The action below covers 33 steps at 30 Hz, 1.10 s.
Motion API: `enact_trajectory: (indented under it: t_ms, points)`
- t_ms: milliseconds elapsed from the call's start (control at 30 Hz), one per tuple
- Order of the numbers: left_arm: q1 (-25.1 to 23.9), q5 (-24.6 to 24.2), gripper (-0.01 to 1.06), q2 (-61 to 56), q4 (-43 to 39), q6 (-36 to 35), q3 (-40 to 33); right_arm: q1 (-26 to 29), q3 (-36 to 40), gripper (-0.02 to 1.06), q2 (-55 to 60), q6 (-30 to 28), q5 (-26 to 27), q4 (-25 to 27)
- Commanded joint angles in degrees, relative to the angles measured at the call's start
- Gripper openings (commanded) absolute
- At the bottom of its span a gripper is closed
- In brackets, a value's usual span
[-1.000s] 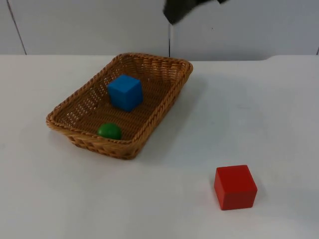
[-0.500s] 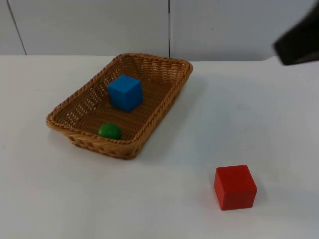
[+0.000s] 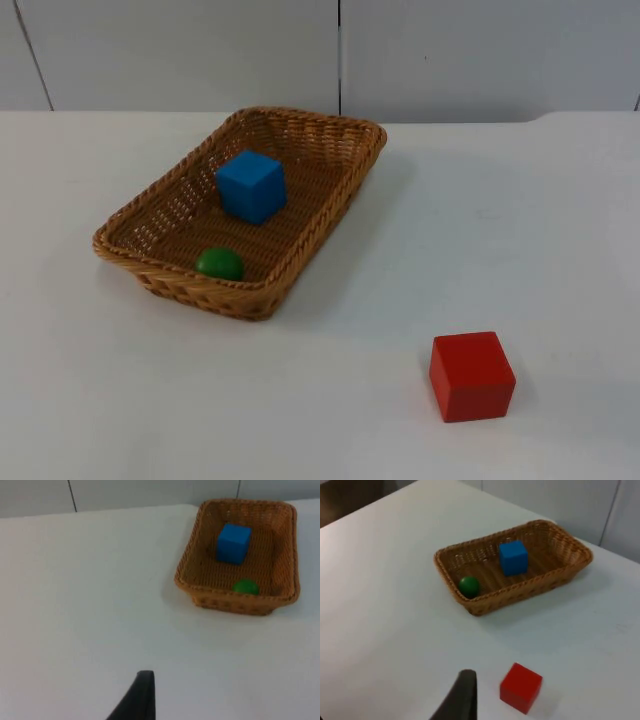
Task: Place all geometric objects except the red cube into the basket.
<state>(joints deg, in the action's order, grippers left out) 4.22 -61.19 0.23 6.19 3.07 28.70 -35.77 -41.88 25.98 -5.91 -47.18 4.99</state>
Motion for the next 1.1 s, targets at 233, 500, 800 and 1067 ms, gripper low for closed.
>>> enact_trajectory:
  t_ms: [233, 500, 800, 1067]
  points:
    - [-0.3, -0.4, 1.05, -0.2, 0.3, 0.1, -0.5, 0.0, 0.5, 0.90, -16.4, 8.6, -15.1, -10.8]
    - [-0.3, -0.4, 1.05, -0.2, -0.5, -0.5, -0.5, 0.0, 0.5, 0.90, -26.0, 8.7, -20.6, -11.3]
    - [-0.3, -0.4, 1.05, -0.2, -2.0, 1.5, -0.5, -0.1, 4.3, 0.90, -26.0, 8.7, -22.8, -11.8]
    - [-0.3, -0.4, 1.05, -0.2, -5.2, -1.5, -0.5, -0.1, 10.0, 0.90, -26.0, 8.3, -21.1, -10.5]
